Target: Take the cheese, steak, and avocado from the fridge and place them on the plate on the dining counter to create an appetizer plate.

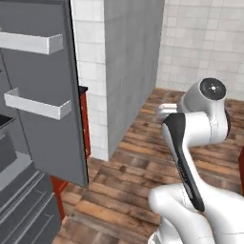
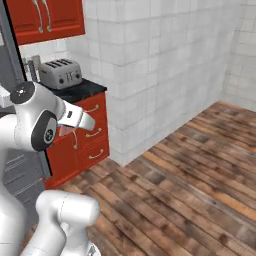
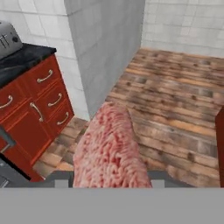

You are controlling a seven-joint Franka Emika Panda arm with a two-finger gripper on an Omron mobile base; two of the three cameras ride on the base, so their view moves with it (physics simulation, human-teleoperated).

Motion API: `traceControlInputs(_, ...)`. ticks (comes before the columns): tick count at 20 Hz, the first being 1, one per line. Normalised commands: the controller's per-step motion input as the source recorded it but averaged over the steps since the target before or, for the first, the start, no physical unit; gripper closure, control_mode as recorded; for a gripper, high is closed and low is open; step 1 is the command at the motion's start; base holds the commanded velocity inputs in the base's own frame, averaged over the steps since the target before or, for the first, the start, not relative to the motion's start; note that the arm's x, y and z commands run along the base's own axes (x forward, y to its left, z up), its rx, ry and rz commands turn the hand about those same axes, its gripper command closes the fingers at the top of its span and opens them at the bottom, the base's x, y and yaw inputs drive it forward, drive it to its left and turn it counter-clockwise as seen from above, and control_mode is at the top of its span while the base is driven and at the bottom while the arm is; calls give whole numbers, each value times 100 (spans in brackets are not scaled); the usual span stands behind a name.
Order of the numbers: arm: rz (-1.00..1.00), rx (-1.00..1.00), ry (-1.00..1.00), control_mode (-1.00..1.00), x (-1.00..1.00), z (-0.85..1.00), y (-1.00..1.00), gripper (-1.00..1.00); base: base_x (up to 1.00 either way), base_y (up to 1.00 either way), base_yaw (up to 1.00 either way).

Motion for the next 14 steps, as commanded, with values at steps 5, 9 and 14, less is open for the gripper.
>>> traceControlInputs(5, 0, 0, 0, 100, 0, 0, 0, 100, 38, -35, -66)
traceControlInputs(9, 0, 0, 0, 100, 0, 0, 0, 100, 90, -5, -50)
traceControlInputs(14, 0, 0, 0, 100, 0, 0, 0, 100, 100, 6, -37)
